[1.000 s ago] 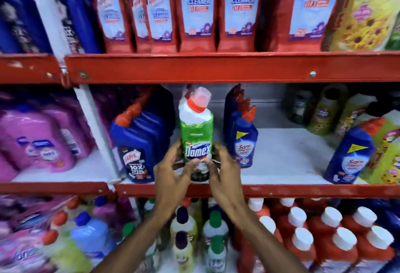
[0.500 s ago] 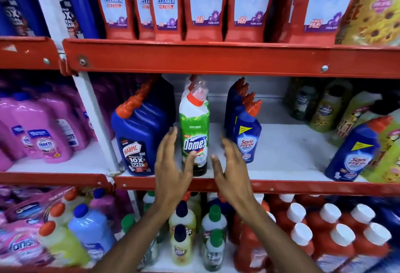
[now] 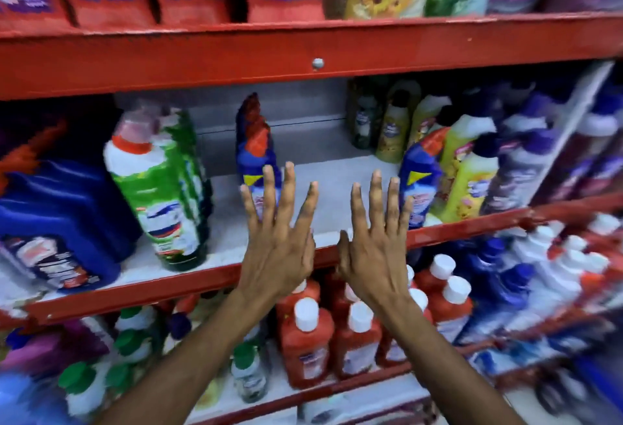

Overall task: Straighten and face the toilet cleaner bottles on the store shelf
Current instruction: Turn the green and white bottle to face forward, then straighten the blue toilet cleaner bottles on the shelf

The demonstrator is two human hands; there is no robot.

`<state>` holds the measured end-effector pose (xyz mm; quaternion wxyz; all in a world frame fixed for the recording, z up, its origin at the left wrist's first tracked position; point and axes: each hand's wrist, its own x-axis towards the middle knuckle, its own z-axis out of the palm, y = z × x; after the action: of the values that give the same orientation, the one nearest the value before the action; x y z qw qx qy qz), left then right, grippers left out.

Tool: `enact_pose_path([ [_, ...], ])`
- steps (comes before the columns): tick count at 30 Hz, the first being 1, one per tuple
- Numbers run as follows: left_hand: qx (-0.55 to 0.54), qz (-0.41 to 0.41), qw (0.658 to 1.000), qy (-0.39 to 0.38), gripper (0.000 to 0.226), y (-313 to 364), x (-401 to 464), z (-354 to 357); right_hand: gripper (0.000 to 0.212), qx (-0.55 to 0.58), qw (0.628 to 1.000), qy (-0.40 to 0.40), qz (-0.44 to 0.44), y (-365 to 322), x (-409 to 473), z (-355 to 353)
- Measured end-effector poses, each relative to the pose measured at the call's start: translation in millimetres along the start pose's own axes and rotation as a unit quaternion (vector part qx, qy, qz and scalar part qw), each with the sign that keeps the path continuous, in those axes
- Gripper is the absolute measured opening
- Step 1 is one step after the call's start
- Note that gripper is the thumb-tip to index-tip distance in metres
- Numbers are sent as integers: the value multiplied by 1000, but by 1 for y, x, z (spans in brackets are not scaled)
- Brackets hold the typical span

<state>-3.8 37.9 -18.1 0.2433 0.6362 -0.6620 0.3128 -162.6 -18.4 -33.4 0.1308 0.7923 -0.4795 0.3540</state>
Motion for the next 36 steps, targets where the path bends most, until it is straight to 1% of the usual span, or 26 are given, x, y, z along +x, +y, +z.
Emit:
enact_pose_path([
  [3, -42, -4, 998, -53, 74, 29, 16, 18, 74, 13, 1000, 14, 24, 35, -6, -4],
  [5, -116, -1, 990, -80, 72, 53, 28, 31, 68, 65, 996, 25, 53, 57, -9, -9],
  [6, -172, -11, 980, -96, 71, 64, 32, 38, 66, 98, 992, 33, 75, 67, -10, -11],
  [8, -290, -56, 947, -125, 68, 84, 41, 48, 63, 163, 978, 44, 122, 82, -10, -14],
  [10, -371, -106, 913, -135, 67, 101, 54, 57, 62, 231, 958, 34, 164, 95, -5, -17],
  [12, -428, -149, 882, -126, 63, 115, 66, 64, 62, 294, 937, 2, 187, 108, 5, -17],
  [13, -458, -172, 864, -121, 59, 119, 72, 66, 61, 316, 930, -15, 185, 113, 10, -18],
  [15, -502, -223, 828, -112, 53, 124, 79, 69, 53, 340, 923, -36, 178, 120, 19, -18],
  [16, -509, -244, 819, -106, 49, 125, 81, 69, 49, 348, 919, -38, 184, 121, 22, -18],
  [18, -511, -261, 815, -81, 41, 123, 82, 67, 42, 359, 910, -26, 205, 118, 24, -18],
  [20, -511, -267, 816, -52, 37, 115, 75, 59, 37, 373, 905, -16, 201, 107, 24, -17],
  [24, -494, -276, 825, -4, 34, 76, 48, 32, 35, 429, 889, -17, 159, 59, 26, -16],
  [29, -435, -307, 844, 73, 33, 17, 8, -4, 35, 479, 870, -57, 98, -18, 29, -6],
  [32, -394, -334, 852, 89, 35, -10, -9, -13, 34, 484, 867, -82, 82, -52, 31, 4],
  [36, -377, -356, 852, 79, 34, -30, -21, -17, 32, 472, 872, -110, 73, -76, 33, 14],
])
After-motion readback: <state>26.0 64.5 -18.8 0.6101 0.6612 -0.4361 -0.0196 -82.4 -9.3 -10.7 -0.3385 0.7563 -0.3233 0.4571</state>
